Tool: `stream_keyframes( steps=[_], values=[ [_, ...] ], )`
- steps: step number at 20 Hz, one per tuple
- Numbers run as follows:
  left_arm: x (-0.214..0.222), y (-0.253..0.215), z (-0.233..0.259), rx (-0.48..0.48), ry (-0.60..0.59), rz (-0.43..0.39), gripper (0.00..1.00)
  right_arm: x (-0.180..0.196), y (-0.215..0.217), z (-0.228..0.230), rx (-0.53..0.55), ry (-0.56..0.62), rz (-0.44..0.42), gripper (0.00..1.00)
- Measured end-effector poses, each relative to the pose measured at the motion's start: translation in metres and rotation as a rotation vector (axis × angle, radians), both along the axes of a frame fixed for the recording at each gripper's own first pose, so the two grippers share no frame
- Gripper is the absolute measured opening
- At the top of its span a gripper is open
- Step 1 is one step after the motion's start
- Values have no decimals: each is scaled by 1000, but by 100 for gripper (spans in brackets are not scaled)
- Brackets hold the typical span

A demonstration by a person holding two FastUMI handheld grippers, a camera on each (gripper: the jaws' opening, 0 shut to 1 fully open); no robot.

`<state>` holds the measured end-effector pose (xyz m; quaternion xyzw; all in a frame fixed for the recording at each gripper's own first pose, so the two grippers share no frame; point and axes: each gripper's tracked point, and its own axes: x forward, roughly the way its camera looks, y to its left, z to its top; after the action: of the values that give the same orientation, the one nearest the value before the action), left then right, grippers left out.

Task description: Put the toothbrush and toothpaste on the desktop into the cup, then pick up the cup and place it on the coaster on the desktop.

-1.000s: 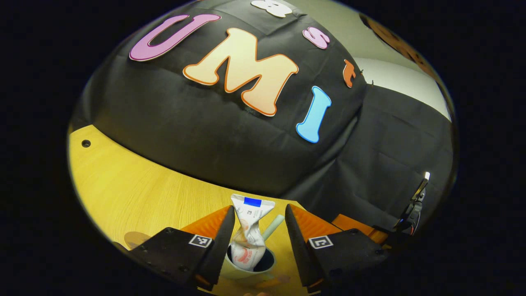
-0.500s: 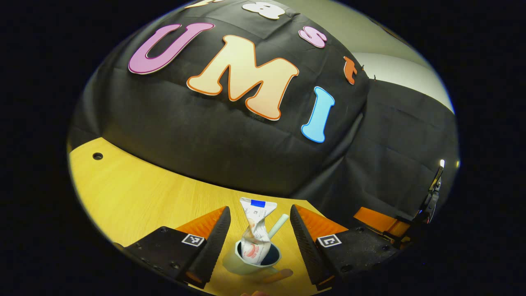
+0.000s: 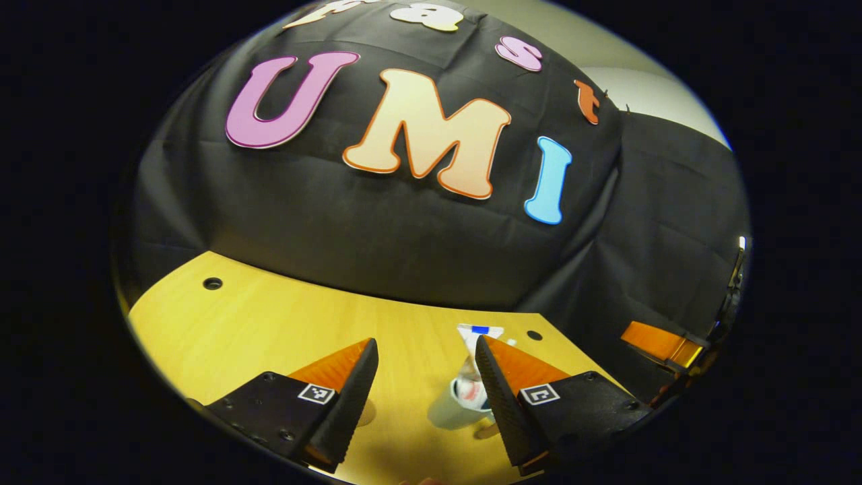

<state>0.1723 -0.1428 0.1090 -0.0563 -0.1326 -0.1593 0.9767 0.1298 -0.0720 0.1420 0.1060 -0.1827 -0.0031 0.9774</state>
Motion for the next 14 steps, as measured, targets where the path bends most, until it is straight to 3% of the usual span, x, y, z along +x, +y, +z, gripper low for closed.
stream_keyframes(
  steps=[10,14],
  values=[
    [-24,98,-27,-28,59,151,84,13,73,-33,-126,226,135,94],
    [-27,135,-44,-49,78,215,84,33,87,-54,-172,323,146,94]
  ],
)
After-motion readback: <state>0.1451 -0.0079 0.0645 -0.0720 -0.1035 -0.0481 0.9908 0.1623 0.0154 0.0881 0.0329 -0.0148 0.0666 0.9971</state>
